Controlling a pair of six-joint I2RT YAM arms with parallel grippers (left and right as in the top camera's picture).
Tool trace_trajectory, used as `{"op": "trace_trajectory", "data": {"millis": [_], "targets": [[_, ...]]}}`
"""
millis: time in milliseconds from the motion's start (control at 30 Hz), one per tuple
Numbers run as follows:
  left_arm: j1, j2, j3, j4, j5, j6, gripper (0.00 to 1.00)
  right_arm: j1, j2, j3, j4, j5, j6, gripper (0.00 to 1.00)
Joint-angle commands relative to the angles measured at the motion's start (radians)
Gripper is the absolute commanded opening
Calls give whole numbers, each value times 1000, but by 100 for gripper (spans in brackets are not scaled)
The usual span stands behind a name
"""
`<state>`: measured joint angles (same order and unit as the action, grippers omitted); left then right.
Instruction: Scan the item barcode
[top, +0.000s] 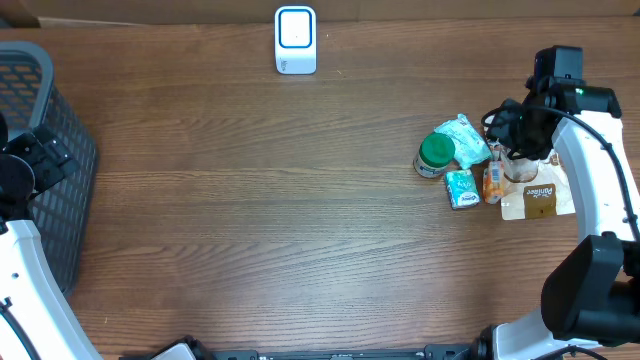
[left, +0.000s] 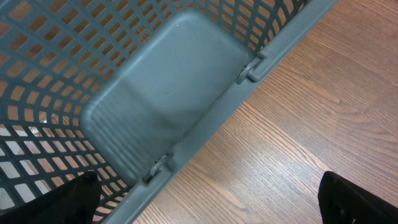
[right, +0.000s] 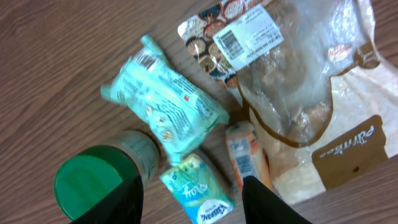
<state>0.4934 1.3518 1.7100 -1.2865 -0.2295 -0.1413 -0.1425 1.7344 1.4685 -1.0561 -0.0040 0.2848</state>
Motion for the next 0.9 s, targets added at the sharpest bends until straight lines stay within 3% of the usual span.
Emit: {"op": "trace_trajectory", "data": {"millis": [0,200,267,333,367,500,867], "targets": [[2,2,8,1,-13,14,100,-3,-70,26,-14,-53,-5,49],[2,2,8,1,-13,14,100,-3,-231,70,-48,-211,-28,48],[2,2,8,1,-13,14,99,-2,-294,72,-54,-300,-50,54],[2,2,8,1,-13,14,100,-2,-368,72,-58,-411,-50,69],[2,2,8,1,-13,14,100,-2,-401,72,-58,-455,-50,100],[2,2,8,1,-13,14,100,-2,-570,72,-57,-608,-49,100],[2,2,8,1,-13,14,99,8,-736,72,-123,-548,-61,100]]}}
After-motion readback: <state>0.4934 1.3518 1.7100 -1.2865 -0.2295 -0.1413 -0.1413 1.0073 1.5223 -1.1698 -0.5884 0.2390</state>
